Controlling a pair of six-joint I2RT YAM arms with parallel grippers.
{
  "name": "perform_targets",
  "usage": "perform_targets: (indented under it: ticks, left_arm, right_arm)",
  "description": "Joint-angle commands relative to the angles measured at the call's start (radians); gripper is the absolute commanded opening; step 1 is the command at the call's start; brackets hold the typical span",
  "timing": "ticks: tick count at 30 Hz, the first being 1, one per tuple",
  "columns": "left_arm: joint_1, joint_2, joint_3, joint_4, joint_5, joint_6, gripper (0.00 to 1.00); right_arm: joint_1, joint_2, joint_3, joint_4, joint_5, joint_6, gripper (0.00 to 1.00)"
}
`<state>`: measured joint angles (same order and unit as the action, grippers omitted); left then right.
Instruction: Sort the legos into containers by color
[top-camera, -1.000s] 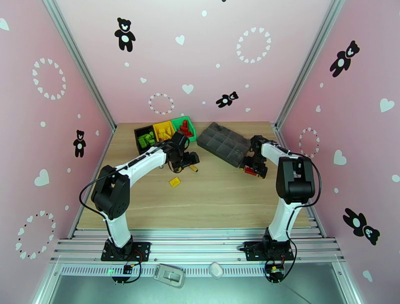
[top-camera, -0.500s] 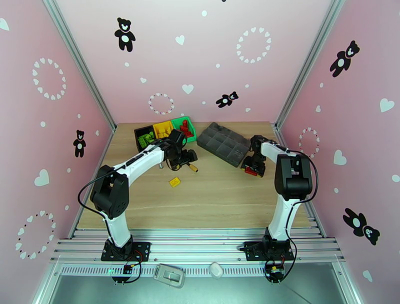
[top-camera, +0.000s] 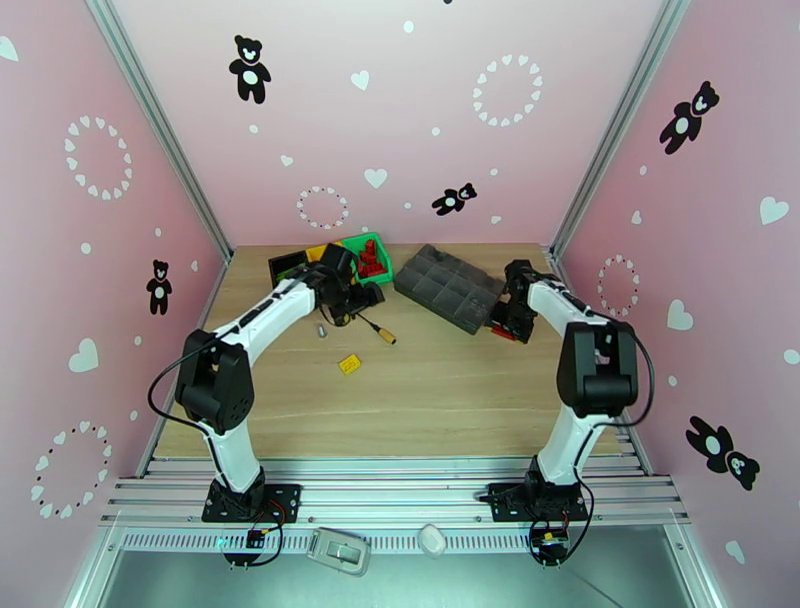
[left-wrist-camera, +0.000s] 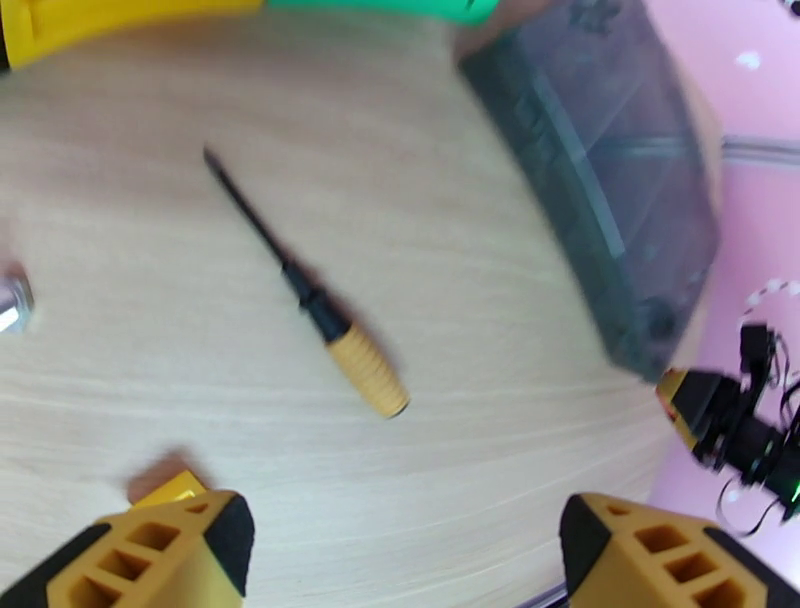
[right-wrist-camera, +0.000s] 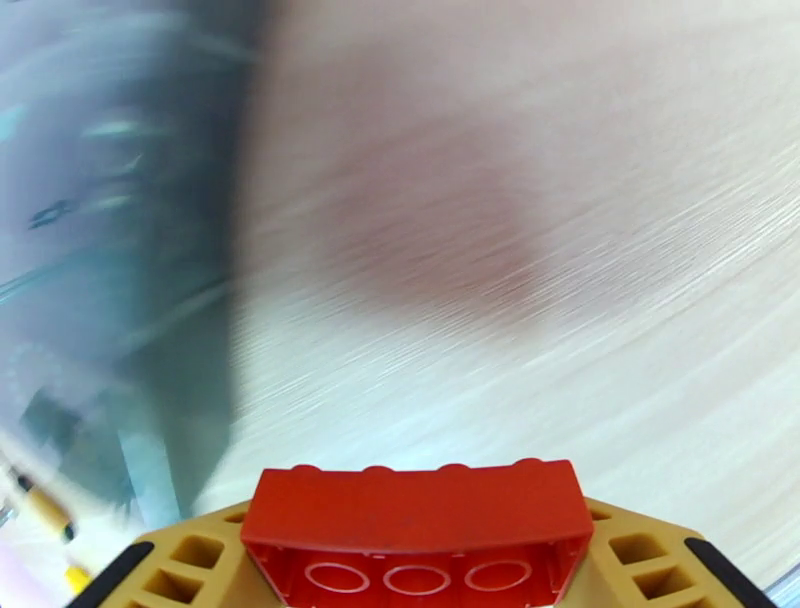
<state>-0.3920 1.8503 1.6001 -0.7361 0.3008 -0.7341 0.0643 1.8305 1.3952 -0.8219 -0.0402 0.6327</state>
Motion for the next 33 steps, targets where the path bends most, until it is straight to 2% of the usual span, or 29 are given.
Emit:
perform_targets:
  ticks: [1, 8, 12, 19, 26, 28, 30, 33]
  left_arm:
    - [0.057, 0.036, 0.062, 0.023, 0.081, -0.027, 0.87]
    - [0.165, 0.069, 0.097, 0.037, 0.135, -0.060, 0.87]
    - [0.213, 0.052, 0.056, 0.044, 0.142, -0.065, 0.87]
    - [0.240, 0.000, -0.038, 0.047, 0.141, -0.042, 0.87]
    - [0.240, -0.051, -0.125, 0.069, 0.130, -0.055, 0.87]
    - [0.244, -0.063, -0.136, 0.071, 0.129, -0.060, 0.87]
    - [0.247, -0.073, -0.142, 0.072, 0.130, -0.064, 0.87]
    - [0.250, -0.080, -0.136, 0.055, 0.129, -0.055, 0.87]
  right_arm:
    - [0.105, -0.024, 0.046, -0.004, -0.075, 0.032, 0.50]
    - [0.328, 0.136, 0.225, 0.071, -0.237, 0.136, 0.48]
    - [0.399, 0.283, 0.380, 0.123, -0.330, 0.223, 0.48]
    - [0.418, 0.498, 0.658, 0.219, -0.432, 0.373, 0.48]
    - [0.412, 0.703, 0.988, 0.303, -0.460, 0.524, 0.50]
    - [0.408, 0.754, 1.056, 0.362, -0.455, 0.585, 0.55]
    - [0.403, 0.816, 1.138, 0.426, -0.448, 0.643, 0.70]
    - [0.394, 0.912, 1.291, 0.437, -0.459, 0.693, 0.82]
